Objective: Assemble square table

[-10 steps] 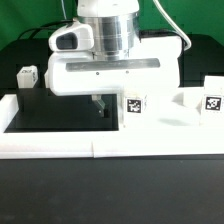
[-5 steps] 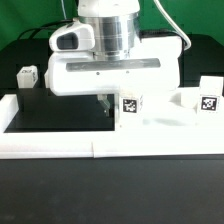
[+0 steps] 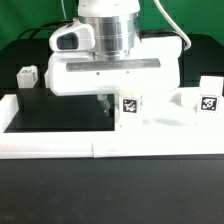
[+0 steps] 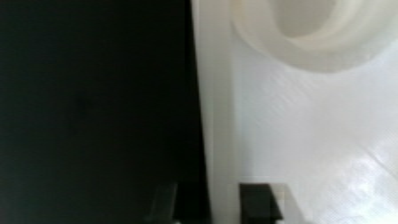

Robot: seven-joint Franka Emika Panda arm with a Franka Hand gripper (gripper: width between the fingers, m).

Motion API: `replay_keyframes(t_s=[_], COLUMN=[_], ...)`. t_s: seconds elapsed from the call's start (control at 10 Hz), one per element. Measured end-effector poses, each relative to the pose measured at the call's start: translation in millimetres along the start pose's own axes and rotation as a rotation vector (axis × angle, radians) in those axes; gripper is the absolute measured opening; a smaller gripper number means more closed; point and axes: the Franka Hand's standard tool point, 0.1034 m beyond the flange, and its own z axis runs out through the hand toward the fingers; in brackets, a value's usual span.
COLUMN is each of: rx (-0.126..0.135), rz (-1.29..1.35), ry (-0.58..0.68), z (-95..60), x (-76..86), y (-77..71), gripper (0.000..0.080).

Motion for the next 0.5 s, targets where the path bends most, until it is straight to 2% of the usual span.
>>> replay_keyframes(t_s=[0.1, 0.3, 0.5], rx=[0.000, 0.003, -0.024], rz=[-0.005, -0.104, -0.271], ry=[0.000, -0.007, 0.012], z=[-0.1, -1.3, -1.1], x=[-0.1, -7.6, -8.6], y=[0.2, 15.4, 26.4], gripper=[0.0062, 0.0060, 0.0060])
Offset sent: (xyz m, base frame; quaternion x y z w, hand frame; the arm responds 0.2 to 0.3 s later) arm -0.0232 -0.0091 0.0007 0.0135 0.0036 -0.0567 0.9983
